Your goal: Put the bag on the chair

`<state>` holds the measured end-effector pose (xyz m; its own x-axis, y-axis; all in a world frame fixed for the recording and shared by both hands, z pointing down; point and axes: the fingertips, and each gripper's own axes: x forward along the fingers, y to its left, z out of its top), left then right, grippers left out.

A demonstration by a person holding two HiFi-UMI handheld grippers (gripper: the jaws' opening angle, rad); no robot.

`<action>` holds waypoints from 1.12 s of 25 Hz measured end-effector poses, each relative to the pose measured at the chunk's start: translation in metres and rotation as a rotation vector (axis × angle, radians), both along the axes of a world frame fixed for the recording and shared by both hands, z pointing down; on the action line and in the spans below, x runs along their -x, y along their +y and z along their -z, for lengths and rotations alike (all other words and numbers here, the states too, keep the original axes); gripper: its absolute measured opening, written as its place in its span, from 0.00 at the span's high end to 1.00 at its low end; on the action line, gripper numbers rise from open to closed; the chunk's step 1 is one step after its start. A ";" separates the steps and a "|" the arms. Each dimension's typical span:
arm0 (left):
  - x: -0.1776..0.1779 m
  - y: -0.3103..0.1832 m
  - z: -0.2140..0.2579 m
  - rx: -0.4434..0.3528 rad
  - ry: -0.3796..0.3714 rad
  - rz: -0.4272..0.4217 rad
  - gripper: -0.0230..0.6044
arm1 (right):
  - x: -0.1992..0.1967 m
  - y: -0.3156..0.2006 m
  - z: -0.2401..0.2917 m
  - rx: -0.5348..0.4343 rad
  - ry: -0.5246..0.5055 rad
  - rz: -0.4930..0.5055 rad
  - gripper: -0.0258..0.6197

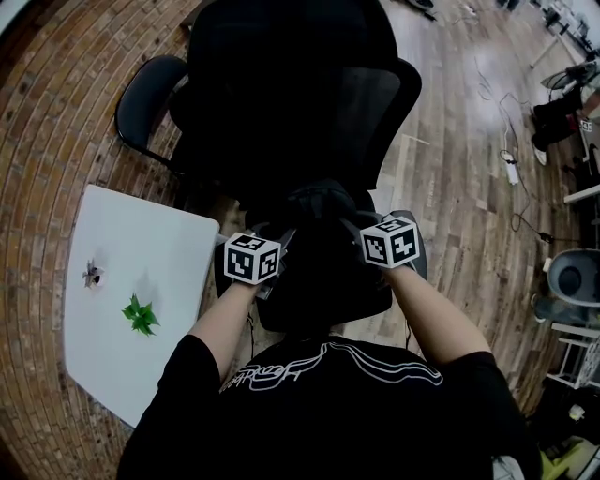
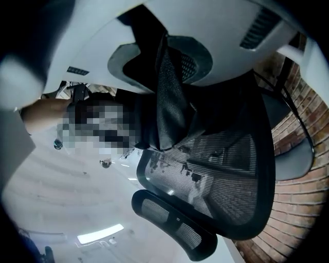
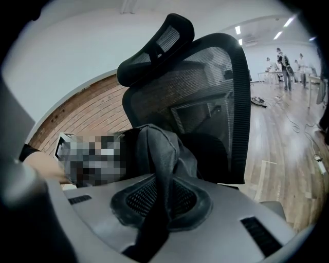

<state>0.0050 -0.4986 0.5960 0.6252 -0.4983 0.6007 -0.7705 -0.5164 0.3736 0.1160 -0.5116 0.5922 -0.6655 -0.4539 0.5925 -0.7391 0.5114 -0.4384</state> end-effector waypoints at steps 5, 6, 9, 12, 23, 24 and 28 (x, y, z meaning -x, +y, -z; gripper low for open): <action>-0.001 -0.005 -0.010 -0.003 0.004 0.010 0.82 | 0.000 -0.008 -0.012 -0.001 0.023 -0.011 0.89; -0.001 -0.003 -0.013 0.003 0.007 0.015 0.82 | 0.000 -0.007 -0.015 0.005 0.024 -0.016 0.89; 0.002 -0.002 -0.017 0.022 0.024 0.027 0.82 | 0.004 -0.005 -0.018 0.009 0.029 -0.017 0.90; 0.002 -0.004 -0.019 0.043 0.027 0.017 0.81 | 0.003 -0.006 -0.018 0.013 0.030 -0.020 0.90; -0.013 0.007 -0.013 0.059 0.017 -0.033 0.44 | 0.009 0.002 -0.011 -0.015 0.010 -0.004 0.55; -0.012 0.008 -0.012 0.053 0.013 -0.029 0.43 | 0.009 0.004 -0.010 -0.025 0.021 0.001 0.50; -0.004 0.015 -0.009 0.029 -0.023 -0.017 0.41 | 0.001 0.011 -0.002 -0.063 0.035 -0.006 0.42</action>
